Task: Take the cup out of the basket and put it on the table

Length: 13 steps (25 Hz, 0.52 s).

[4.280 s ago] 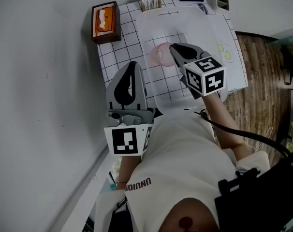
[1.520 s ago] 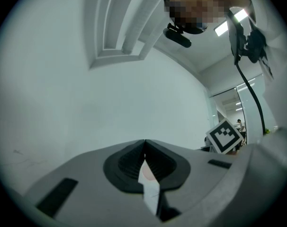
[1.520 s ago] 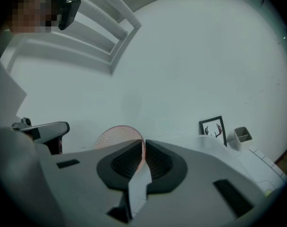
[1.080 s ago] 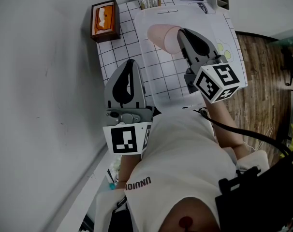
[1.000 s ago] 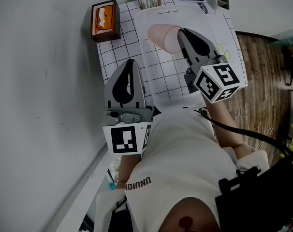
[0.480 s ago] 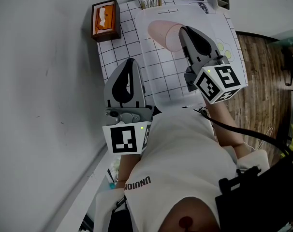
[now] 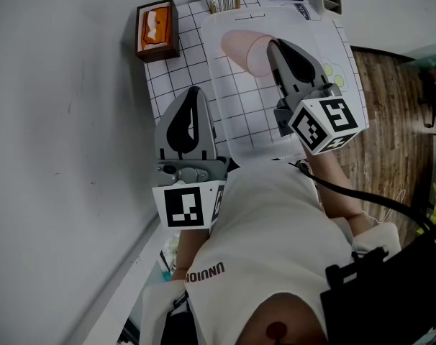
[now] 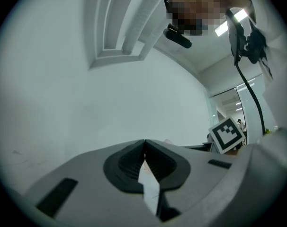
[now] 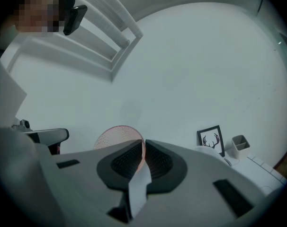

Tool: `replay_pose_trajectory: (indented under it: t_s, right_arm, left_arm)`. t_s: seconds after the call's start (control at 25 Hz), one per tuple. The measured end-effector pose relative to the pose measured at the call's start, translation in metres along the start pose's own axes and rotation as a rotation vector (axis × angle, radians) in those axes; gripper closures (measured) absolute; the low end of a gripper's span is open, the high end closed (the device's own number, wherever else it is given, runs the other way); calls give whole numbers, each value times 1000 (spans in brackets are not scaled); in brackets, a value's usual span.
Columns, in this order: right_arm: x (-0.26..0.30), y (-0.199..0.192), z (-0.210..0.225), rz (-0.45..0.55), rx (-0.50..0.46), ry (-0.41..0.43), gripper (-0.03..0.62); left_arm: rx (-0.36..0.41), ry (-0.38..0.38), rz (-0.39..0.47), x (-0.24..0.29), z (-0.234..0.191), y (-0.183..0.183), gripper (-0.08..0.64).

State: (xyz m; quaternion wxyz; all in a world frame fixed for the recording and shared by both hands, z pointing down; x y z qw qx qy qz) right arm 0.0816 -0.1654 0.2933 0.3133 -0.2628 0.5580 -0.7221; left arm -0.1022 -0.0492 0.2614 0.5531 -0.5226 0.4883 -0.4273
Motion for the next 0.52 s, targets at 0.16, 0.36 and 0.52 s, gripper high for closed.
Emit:
replay_pose_trajectory:
  t_s: [0.16, 0.36, 0.52]
  right_arm:
    - [0, 0, 0, 0, 4, -2, 555]
    - [-1, 0, 0, 0, 6, -3, 555]
    - [0, -1, 1, 1, 15, -7, 555]
  left_arm:
    - [0, 1, 3, 0, 0, 1, 546]
    - [1, 3, 0, 0, 0, 1, 546]
    - [0, 2, -1, -1, 0, 0, 546]
Point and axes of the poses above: the fingertips, and each gripper's own axes: x forward along the fingers, z to its right, y out of its top, the point moved 7 cm from there along -x, backward along the fingers, and after that the axes turned 4 degrees about y, right-handed, at the moved point
